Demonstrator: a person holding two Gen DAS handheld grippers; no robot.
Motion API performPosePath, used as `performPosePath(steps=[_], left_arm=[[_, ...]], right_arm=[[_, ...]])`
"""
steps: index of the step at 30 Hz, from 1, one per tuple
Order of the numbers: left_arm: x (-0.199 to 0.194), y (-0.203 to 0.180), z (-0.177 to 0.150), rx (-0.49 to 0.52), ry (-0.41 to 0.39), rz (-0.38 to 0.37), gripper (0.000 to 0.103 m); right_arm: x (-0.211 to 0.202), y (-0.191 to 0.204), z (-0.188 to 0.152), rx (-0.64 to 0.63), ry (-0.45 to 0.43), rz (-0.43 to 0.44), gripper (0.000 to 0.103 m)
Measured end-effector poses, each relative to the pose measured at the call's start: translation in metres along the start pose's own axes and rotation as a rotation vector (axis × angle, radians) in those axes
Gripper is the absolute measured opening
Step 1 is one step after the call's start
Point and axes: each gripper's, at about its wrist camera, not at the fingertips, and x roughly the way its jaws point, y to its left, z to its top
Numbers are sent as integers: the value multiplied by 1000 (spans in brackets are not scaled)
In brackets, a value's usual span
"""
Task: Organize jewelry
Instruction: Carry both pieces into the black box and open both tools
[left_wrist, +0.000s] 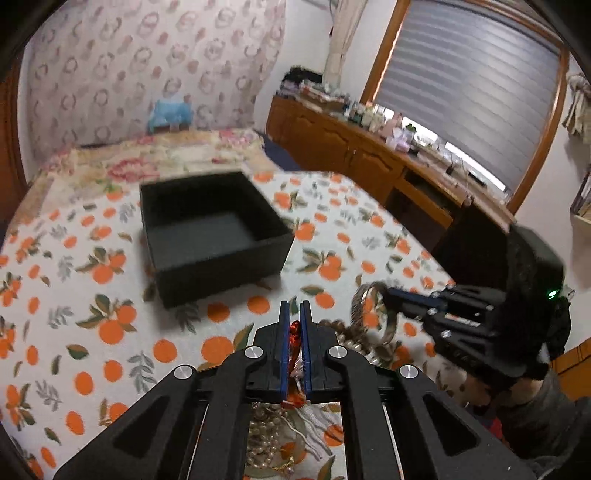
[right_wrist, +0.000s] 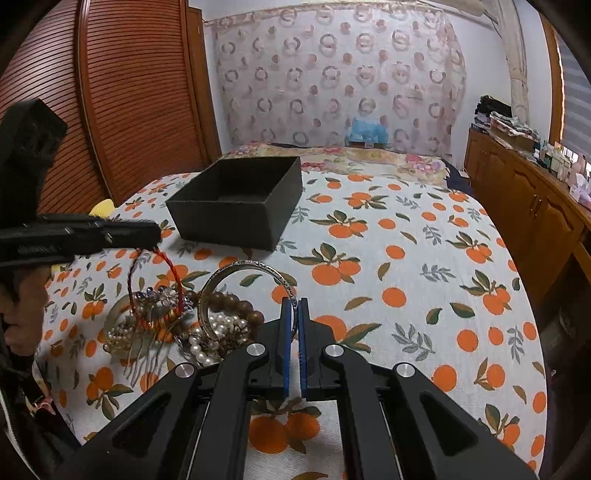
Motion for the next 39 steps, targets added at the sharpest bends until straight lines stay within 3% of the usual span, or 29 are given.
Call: performPosePath(steps=[9, 12, 25, 31, 33, 39], left_arm=[[-26, 8, 19, 11, -90, 68, 5], [-31, 15, 24, 25, -124, 134, 5], [-32, 47, 48, 8, -143, 214, 5], [-27, 51, 62, 16, -143, 225, 5], [-23, 52, 65, 19, -139, 230, 5], [-5, 51, 78, 29, -123, 234, 5]], right_arm=[[10, 11, 30, -35, -21, 9, 4], [16, 16, 45, -48, -29, 16, 4], [75, 32, 115, -88, -20, 36, 4], [104, 42, 120, -116, 33, 73, 5], [108, 44, 119, -129, 52, 85, 10], [99, 37, 113, -117, 40, 113, 10]])
